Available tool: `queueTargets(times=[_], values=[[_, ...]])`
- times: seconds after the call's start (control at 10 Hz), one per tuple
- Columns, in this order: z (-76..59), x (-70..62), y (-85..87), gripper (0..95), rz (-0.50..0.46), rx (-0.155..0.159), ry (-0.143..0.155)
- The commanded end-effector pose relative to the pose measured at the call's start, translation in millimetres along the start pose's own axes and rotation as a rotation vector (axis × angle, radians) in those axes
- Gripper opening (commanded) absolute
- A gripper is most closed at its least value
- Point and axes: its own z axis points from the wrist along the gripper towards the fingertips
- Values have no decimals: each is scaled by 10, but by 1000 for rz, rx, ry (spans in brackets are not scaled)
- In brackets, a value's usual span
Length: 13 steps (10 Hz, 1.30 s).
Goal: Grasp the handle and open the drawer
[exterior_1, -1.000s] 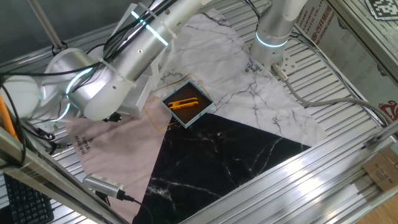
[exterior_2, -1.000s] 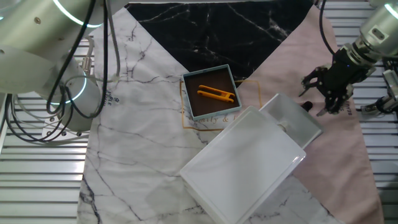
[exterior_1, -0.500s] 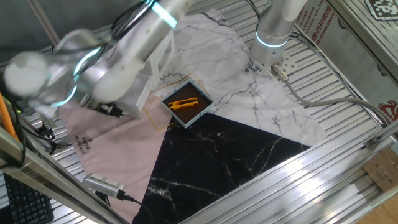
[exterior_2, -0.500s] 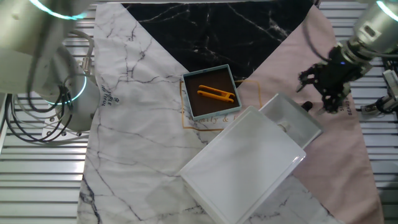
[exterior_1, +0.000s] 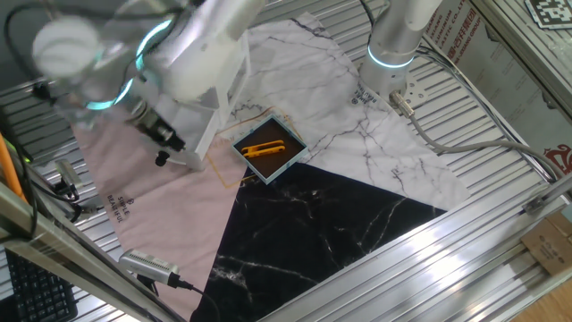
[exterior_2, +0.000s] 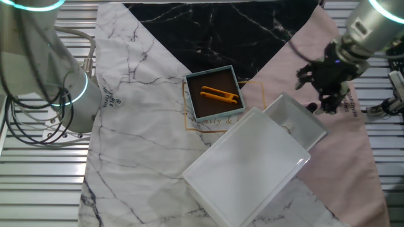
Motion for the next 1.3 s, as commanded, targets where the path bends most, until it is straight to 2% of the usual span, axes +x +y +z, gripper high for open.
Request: queueTargets(times=[0.1, 0.2, 0.3, 0.4, 0.6, 0.8, 1.3], values=[[-74, 228, 59, 570, 18, -6, -36], [-101, 327, 89, 570, 26, -3, -47], [-130, 440, 122, 570, 38, -16, -68], [-165, 553, 153, 570, 42, -24, -75], [-213, 665, 190, 570, 31, -26, -72], [-240, 720, 210, 570, 26, -28, -76], [-250, 725, 225, 570, 12, -38, -78]])
